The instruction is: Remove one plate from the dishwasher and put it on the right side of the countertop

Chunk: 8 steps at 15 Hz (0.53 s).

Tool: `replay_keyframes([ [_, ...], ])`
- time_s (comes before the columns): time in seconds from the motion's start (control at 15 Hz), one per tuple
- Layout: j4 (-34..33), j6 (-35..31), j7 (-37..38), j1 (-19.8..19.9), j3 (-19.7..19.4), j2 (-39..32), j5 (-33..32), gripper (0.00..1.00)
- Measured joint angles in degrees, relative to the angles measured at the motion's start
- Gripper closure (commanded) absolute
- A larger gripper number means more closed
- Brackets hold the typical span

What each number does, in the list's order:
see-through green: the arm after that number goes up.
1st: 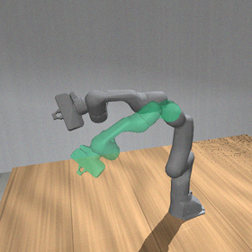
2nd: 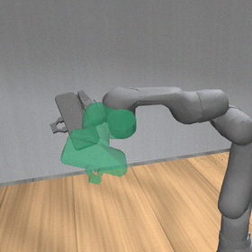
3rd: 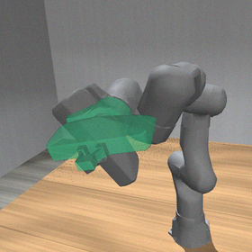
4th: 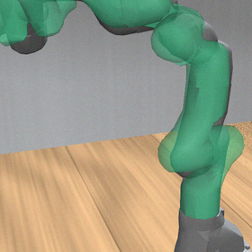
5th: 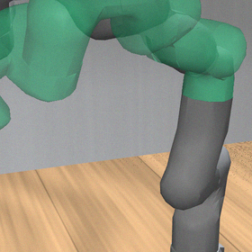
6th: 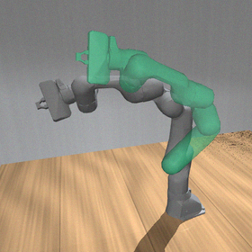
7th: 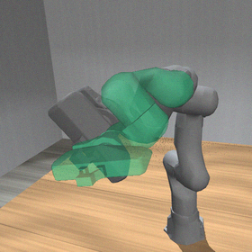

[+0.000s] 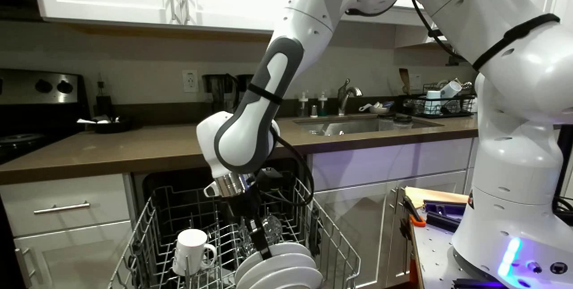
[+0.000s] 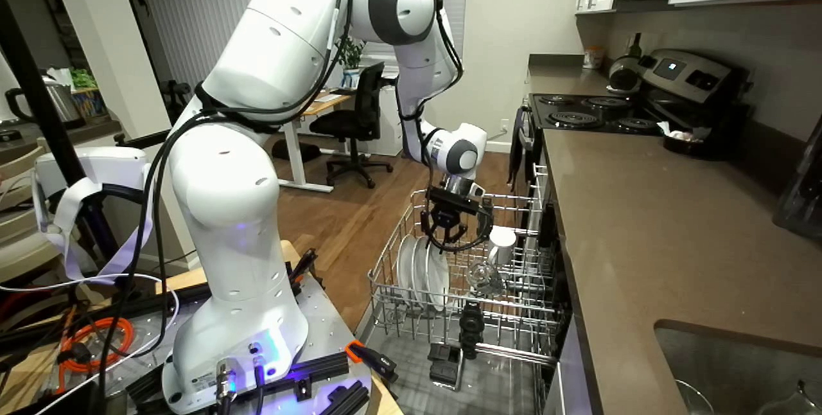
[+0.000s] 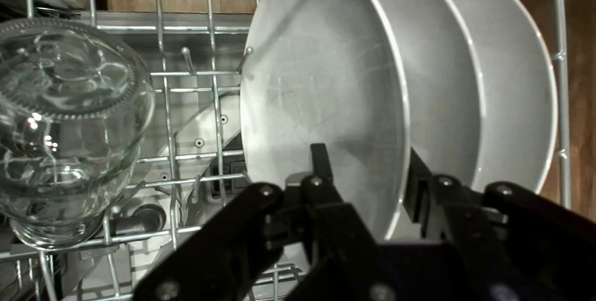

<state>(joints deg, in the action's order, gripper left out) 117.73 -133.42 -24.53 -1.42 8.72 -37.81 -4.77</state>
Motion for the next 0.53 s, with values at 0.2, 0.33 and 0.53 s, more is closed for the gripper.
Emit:
replay_keyframes([
  [0.2,0.0,0.0,0.0,0.02,0.2,-0.24,0.0,0.82],
  [0.33,0.0,0.0,-0.03,0.05,0.29,-0.45,0.0,0.89],
  [0.53,0.0,0.02,-0.08,0.51,0.88,-0.74,0.0,0.58],
])
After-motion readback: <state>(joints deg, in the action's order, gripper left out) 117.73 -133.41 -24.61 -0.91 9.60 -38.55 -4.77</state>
